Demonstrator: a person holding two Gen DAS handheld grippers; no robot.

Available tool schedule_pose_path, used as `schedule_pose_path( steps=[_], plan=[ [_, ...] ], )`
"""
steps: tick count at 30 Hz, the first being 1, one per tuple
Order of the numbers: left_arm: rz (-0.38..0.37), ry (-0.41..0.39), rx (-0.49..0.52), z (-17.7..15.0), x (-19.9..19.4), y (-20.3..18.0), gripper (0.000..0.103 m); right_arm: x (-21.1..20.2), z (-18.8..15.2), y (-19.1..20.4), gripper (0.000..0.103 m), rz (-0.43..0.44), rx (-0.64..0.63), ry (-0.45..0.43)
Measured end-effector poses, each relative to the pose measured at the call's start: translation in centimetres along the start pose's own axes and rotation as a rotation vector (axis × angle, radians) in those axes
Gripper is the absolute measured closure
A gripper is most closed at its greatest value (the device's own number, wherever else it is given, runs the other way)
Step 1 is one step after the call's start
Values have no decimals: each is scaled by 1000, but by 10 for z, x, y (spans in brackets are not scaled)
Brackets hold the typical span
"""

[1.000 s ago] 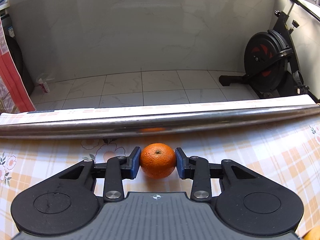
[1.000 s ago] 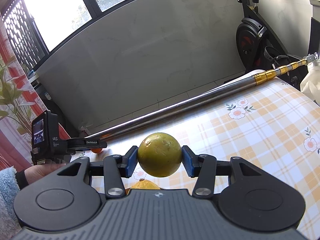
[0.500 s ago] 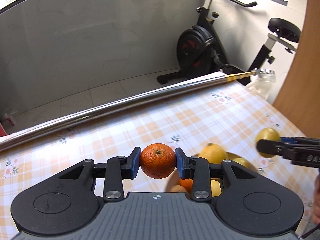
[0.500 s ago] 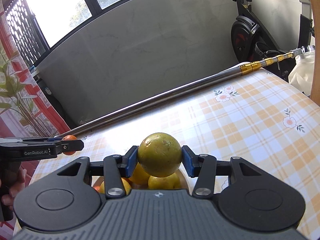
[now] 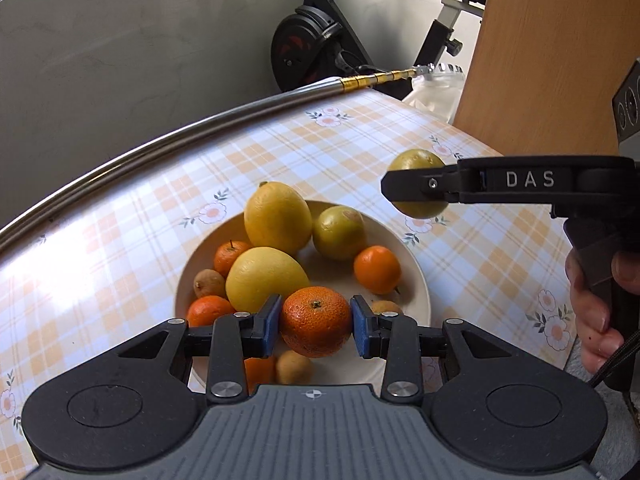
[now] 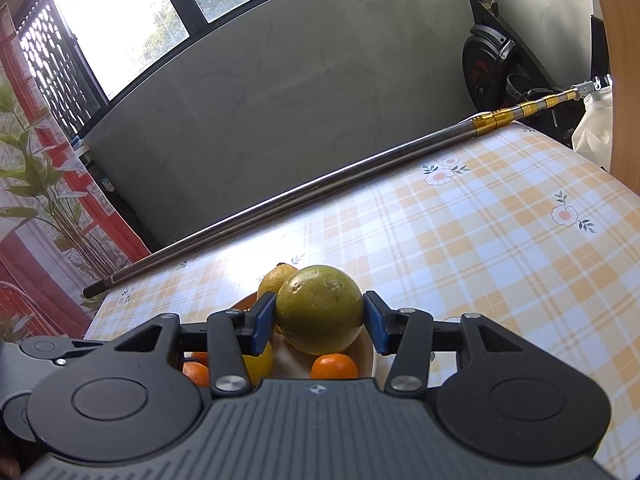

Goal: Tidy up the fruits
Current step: 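Lower the mandarin onto the plate and open the left tool while the right holds its citrus above, then lower the yellow-green citrus onto the plate and open the right tool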

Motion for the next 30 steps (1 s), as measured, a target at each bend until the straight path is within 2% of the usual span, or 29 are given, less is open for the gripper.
schedule_pose_path(
  steps=[9, 16, 21, 23, 24, 25, 30],
  plan=[
    [-18, 85, 8, -15, 19, -6, 64, 2, -6, -10, 53, 27, 48, -1],
    [-17, 113, 47, -18, 25, -16, 64, 4, -8, -11, 53, 52, 59, 18],
    [-2, 111, 67, -22, 26, -18, 63, 4, -8, -8, 53, 58, 53, 25],
    [-1, 94, 66, -21, 21, -17, 54, 5, -9, -8, 53, 59, 53, 29],
    [2, 83, 62, -20, 19, -16, 47, 6, -9, -7, 53, 61, 52, 31],
    [6, 72, 55, -19, 17, -15, 45, 6, -9, -6, 53, 62, 52, 33],
    [36, 27, 0, -14, 2, -6, 45, 10, -11, -2, 53, 67, 43, 52]
  ],
)
Point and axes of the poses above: each gripper's, at about its wrist camera, not at the fingertips, and x roughly the way its jaws point, y to its left, z to its top, the point moved 3 cm from there along x, roughly the way its jaws point, and after that the axes turned 6 degrees about -y, right-handed, at the moved point
